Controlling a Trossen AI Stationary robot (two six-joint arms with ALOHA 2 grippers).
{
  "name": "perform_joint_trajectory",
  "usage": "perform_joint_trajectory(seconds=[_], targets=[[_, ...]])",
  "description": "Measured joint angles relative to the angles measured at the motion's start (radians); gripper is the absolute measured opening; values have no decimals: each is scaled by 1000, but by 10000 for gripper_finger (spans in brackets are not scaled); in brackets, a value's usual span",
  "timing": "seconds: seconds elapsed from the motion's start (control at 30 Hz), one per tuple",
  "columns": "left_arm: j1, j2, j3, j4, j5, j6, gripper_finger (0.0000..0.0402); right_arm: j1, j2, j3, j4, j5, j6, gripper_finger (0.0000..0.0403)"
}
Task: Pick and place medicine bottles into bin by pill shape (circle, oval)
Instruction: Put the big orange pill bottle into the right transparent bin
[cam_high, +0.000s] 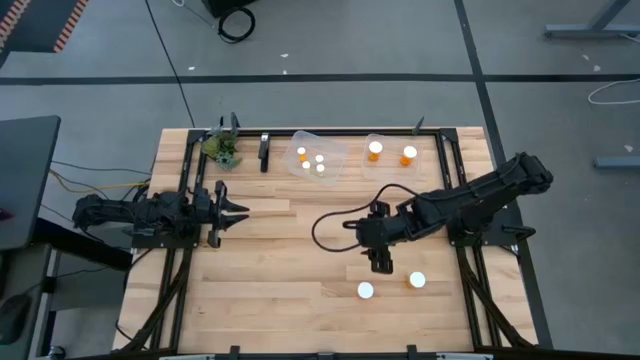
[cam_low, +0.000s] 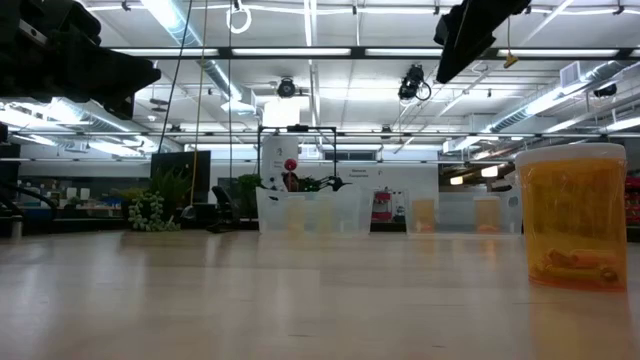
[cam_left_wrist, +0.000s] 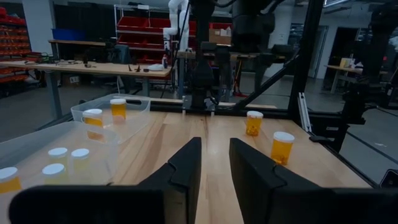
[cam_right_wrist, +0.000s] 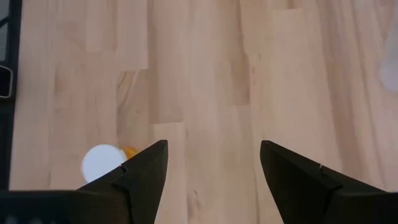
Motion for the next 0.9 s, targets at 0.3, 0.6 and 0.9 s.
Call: perform_joint_trajectory(seconds=[0.3,0.6,0.9], targets=[[0,0,0,1,0,0,94,71,38,65,-6,37,48,262],[0,0,0,-1,0,0,87,132,127,168,-52,60,61,262],[0,0,0,0,0,0,92,154,143,192,-53,62,120,262]])
